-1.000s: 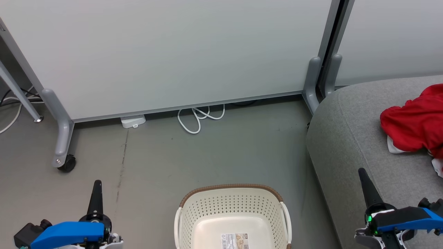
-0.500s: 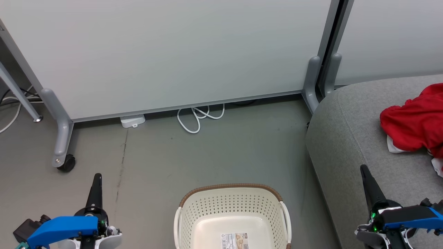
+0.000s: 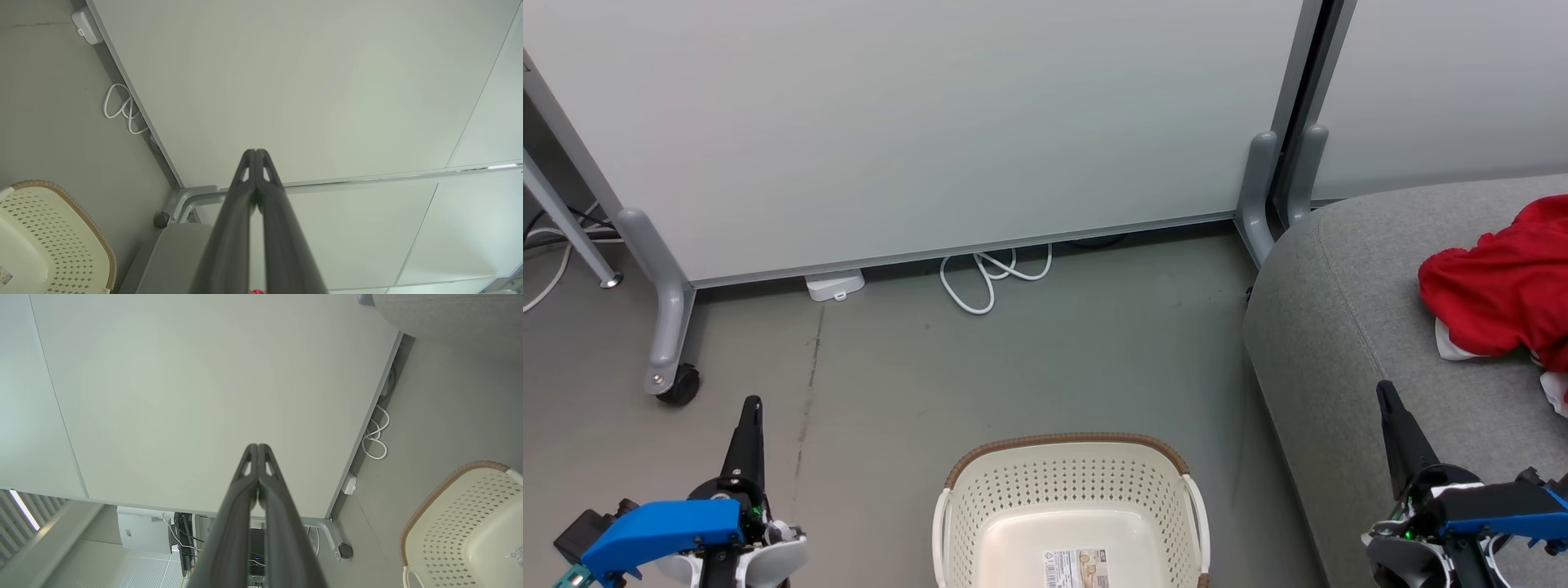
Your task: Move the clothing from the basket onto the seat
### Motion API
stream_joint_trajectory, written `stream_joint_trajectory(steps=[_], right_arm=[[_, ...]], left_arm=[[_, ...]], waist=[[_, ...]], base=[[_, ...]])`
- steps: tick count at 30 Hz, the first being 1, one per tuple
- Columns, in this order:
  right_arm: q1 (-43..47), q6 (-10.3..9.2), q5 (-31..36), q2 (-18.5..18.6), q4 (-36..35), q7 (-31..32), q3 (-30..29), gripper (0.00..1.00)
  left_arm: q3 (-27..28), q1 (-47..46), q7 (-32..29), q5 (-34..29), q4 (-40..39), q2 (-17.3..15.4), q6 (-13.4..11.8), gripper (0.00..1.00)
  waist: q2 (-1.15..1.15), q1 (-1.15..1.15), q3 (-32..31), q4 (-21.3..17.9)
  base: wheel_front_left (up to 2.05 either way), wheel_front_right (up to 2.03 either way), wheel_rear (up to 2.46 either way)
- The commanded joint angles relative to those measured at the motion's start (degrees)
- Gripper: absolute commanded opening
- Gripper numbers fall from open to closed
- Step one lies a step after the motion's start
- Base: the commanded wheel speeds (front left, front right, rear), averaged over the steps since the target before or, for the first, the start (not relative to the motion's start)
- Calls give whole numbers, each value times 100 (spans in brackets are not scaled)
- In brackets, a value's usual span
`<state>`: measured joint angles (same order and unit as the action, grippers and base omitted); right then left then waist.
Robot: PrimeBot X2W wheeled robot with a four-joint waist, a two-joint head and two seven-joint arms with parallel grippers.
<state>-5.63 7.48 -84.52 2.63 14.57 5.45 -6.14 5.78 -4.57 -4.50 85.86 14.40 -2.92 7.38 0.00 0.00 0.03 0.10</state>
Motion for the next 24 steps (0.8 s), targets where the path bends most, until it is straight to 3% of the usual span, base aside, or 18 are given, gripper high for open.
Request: stream_joint_trajectory(steps=[1, 17, 24], right_arm=[[-70, 2, -150, 39, -40, 21, -19, 0], [-95, 2, -819, 42, -67, 123, -49, 0], [-95, 2, -796, 41, -66, 122, -47, 0]], left_arm=[[34, -100, -47, 119, -41, -21, 18, 0], [65, -208, -210, 694, -49, -20, 20, 0], [66, -199, -207, 666, -48, -18, 20, 0]], waist=[[0, 0, 2, -1], [0, 0, 14, -10], [0, 0, 15, -10]], base=[[0, 0, 0], [0, 0, 0], [0, 0, 0]])
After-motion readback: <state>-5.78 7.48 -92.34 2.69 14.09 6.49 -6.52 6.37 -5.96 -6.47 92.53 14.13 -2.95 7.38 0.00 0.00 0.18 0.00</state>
